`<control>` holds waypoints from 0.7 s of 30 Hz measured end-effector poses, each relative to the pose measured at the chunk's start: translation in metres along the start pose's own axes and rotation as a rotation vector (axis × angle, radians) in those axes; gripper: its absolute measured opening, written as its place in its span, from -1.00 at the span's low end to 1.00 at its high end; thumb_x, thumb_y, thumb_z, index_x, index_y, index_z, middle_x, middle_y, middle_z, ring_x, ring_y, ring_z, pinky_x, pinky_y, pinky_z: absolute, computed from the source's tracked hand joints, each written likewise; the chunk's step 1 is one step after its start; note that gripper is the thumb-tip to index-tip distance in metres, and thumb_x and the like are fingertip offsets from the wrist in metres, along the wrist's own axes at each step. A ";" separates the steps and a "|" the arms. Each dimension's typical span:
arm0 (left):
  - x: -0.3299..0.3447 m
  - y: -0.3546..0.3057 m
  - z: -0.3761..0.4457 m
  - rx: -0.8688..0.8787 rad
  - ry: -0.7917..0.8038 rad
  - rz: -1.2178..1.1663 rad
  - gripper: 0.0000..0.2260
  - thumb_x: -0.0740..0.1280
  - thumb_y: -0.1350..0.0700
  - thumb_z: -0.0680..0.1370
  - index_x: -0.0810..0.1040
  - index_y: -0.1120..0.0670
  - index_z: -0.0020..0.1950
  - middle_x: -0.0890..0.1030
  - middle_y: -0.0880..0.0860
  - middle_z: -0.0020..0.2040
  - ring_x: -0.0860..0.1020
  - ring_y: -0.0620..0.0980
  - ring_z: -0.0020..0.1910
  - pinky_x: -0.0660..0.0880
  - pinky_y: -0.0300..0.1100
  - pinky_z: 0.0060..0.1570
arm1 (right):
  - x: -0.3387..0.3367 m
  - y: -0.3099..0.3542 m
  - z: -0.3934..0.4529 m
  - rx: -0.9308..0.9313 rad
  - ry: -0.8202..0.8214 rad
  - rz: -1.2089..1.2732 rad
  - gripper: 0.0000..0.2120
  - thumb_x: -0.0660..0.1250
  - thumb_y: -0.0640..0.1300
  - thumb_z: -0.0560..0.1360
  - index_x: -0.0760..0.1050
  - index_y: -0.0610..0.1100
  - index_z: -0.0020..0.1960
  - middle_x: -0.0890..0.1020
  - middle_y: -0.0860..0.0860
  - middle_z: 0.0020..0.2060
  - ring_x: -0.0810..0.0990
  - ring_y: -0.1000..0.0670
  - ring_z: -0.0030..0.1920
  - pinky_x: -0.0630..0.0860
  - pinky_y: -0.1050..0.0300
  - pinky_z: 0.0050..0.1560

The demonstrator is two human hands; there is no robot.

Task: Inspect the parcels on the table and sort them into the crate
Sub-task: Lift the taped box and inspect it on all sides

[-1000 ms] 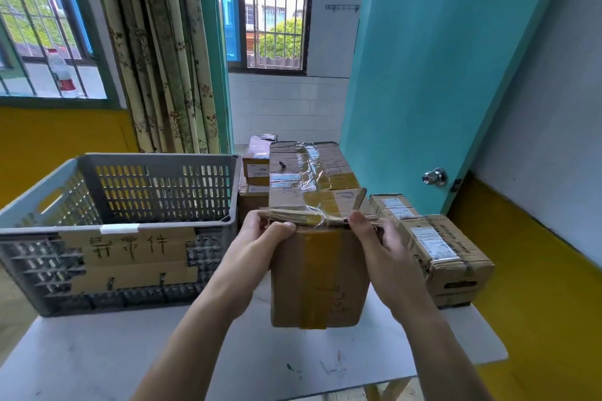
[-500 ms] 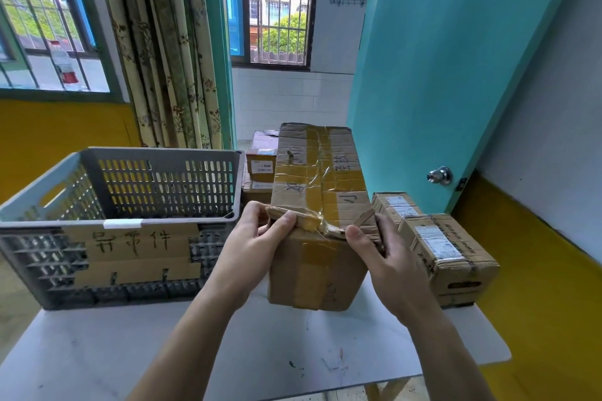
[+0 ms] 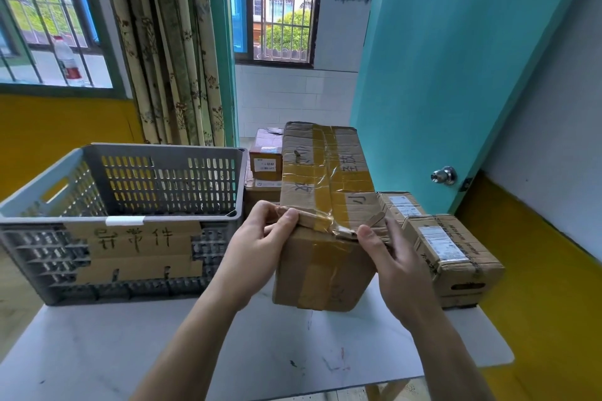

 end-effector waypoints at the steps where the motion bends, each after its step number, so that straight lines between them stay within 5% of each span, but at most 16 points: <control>1: 0.000 -0.002 0.000 0.005 -0.012 0.006 -0.79 0.28 -0.15 0.65 0.55 -0.03 0.03 0.65 -0.27 -0.22 0.58 -0.31 -0.22 0.45 -0.37 -0.22 | 0.000 0.000 0.000 0.001 0.000 0.005 -0.82 0.20 -0.04 0.66 0.27 0.21 -0.03 0.34 0.39 -0.14 0.29 0.70 -0.36 0.25 0.72 -0.33; 7: -0.002 0.002 -0.002 -0.032 -0.006 -0.045 -0.64 0.22 -0.28 0.62 0.55 0.00 0.05 0.68 0.00 -0.02 0.64 -0.03 0.01 0.57 -0.04 0.06 | 0.000 -0.006 0.003 0.006 -0.002 0.027 -0.85 0.18 -0.07 0.67 0.26 0.15 0.15 0.37 0.35 -0.12 0.34 0.68 -0.36 0.28 0.69 -0.38; 11: -0.002 0.000 0.000 -0.012 -0.053 0.018 -0.69 0.31 -0.16 0.64 0.53 0.09 0.04 0.62 -0.07 -0.17 0.56 -0.34 -0.26 0.44 -0.36 -0.25 | 0.004 -0.012 0.004 0.020 0.003 0.024 -0.86 0.18 -0.07 0.68 0.25 0.15 0.11 0.35 0.36 -0.12 0.36 0.67 -0.33 0.27 0.68 -0.41; 14: -0.002 0.004 0.001 -0.019 -0.076 0.020 -0.74 0.31 -0.09 0.65 0.52 0.11 0.00 0.59 -0.08 -0.22 0.53 -0.33 -0.32 0.41 -0.34 -0.28 | 0.006 -0.024 0.007 0.023 0.019 0.020 -0.86 0.20 -0.04 0.67 0.34 0.18 0.16 0.48 0.34 -0.02 0.50 0.53 -0.12 0.35 0.64 -0.34; 19: -0.008 0.011 0.001 -0.077 -0.107 -0.043 -0.73 0.31 -0.15 0.64 0.56 0.05 0.06 0.61 -0.03 -0.08 0.55 -0.10 -0.11 0.44 -0.17 -0.15 | 0.007 -0.033 0.011 0.042 0.022 0.067 -0.88 0.29 0.02 0.63 0.39 0.21 0.11 0.57 0.22 0.05 0.55 0.46 -0.13 0.47 0.53 -0.27; 21: -0.006 0.012 0.003 -0.082 -0.083 -0.076 -0.75 0.35 -0.12 0.63 0.56 -0.03 0.22 0.66 -0.07 0.07 0.62 -0.12 0.04 0.53 -0.20 -0.04 | 0.006 -0.033 0.012 0.032 0.023 0.068 -0.71 0.28 0.12 0.46 0.39 0.20 0.17 0.61 0.15 0.08 0.60 0.37 -0.10 0.51 0.47 -0.24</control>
Point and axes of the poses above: each hand's wrist, its own z-axis towards the middle knuckle, its own x-axis out of the palm, y = z × x, the point moved 10 cm from there along z, towards the middle knuckle
